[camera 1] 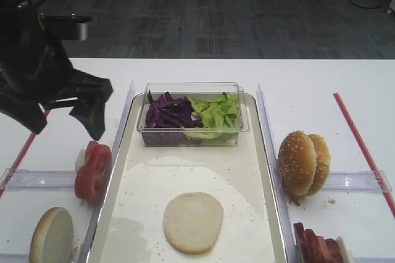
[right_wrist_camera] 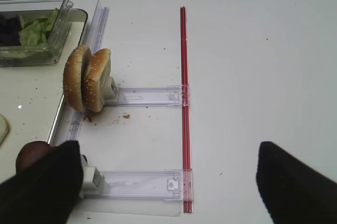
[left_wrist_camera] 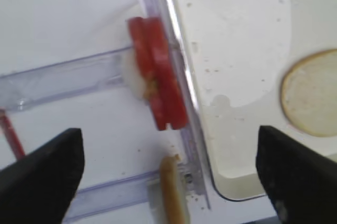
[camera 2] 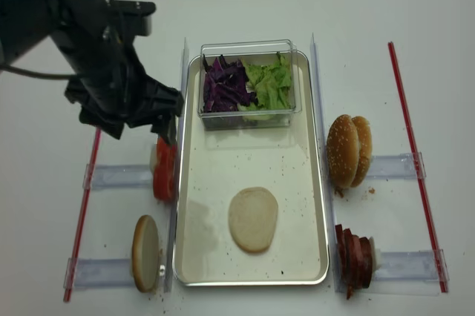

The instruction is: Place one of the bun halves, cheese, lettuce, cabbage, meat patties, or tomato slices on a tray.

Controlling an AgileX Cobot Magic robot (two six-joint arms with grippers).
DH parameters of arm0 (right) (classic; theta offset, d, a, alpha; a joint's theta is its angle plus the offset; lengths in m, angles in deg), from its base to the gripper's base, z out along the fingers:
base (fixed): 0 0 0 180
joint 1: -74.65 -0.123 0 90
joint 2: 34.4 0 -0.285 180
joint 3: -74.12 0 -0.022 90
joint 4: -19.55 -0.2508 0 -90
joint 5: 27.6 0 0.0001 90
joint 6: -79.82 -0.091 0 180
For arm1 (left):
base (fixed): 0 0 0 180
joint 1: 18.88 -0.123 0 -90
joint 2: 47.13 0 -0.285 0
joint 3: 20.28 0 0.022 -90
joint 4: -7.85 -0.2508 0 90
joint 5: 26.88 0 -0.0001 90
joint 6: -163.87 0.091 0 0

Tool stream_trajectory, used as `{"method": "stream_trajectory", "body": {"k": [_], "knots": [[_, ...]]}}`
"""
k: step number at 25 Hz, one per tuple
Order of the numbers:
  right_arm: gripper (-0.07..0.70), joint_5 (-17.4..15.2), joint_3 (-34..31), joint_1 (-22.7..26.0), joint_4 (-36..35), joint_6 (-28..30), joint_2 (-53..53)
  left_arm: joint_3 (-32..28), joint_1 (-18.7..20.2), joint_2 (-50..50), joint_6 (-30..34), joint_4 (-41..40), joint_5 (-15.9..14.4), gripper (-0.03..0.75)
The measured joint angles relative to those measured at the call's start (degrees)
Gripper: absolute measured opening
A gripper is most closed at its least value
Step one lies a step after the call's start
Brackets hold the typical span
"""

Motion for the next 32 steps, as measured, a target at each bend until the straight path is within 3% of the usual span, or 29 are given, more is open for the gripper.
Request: {"method": "stream_trajectory", "body": {"k": [8, 15, 27, 32], "knots": [[0.678, 0.0, 0.0, 0.0, 0.0, 0.0, 0.0, 0.0, -11.9, 0.1, 3.5, -5.2, -2.4, 0.608], [0.678, 0.0, 0.0, 0.0, 0.0, 0.0, 0.0, 0.0, -18.1, 0.2, 6.0, -6.0, -2.6, 0.608], [0.678, 0.1, 0.0, 0.0, 0.0, 0.0, 0.0, -0.4, -19.5, 4.4, 7.0, -6.7, -3.0, 0.608], [0.678, 0.1, 0.0, 0.0, 0.0, 0.0, 0.0, -8.1, -19.5, 10.5, 6.6, -7.1, -2.9, 0.608]]}}
